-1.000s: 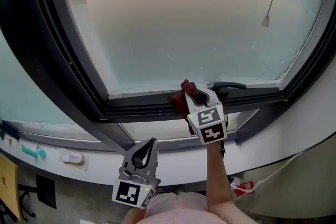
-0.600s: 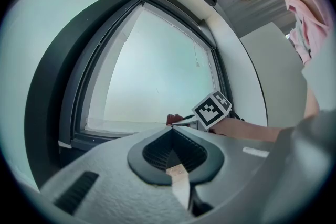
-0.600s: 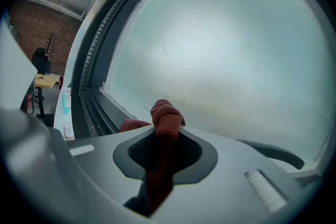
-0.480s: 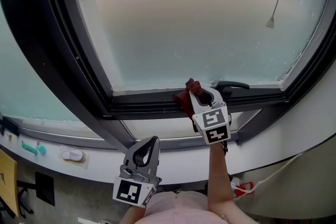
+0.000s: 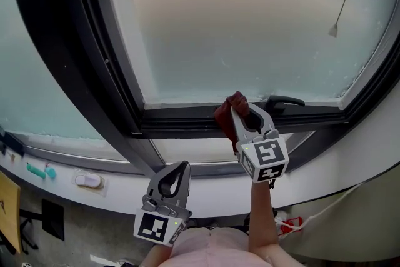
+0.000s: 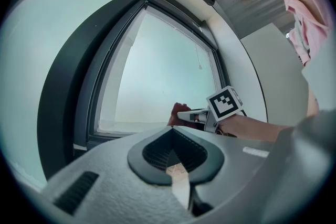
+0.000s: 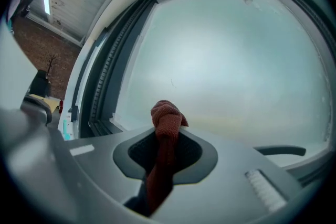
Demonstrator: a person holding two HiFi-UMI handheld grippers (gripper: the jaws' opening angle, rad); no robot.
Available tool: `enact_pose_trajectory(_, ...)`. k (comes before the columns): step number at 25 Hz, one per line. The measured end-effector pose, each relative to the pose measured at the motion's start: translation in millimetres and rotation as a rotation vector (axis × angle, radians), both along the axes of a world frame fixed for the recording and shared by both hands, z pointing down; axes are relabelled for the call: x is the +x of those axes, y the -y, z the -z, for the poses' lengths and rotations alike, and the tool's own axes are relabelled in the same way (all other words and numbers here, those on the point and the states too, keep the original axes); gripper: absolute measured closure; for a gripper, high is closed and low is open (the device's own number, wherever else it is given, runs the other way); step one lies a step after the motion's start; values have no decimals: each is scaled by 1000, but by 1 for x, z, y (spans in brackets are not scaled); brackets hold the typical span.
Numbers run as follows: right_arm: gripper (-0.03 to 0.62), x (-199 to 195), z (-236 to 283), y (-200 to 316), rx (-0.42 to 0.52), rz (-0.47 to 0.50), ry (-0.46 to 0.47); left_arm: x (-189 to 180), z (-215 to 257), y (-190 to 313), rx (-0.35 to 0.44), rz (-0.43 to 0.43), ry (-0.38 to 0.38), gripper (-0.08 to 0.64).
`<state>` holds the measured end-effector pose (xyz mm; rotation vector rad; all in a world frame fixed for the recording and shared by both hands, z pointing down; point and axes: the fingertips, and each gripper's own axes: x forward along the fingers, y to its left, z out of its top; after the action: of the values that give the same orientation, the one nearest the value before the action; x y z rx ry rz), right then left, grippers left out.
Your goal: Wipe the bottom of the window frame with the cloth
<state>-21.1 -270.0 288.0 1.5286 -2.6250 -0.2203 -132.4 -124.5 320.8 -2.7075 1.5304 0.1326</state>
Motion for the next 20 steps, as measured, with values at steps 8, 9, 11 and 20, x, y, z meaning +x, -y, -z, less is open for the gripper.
enact_pose_trajectory(8, 526, -85, 14, -26, 34, 155, 14, -28, -1, -11, -1, 24, -2, 561)
enact_pose_trajectory(9, 526, -96, 12, -27, 32, 167, 10, -33, -1, -12, -3, 28, -2, 561)
enact_pose_trajectory(11, 526, -119, 10, -30, 25, 196, 8, -44, -2, -15, -4, 40, -3, 561)
enact_pose_trajectory(20, 526, -204, -6, -42, 0, 285, -39, -91, -3, -24, -6, 93, -7, 561)
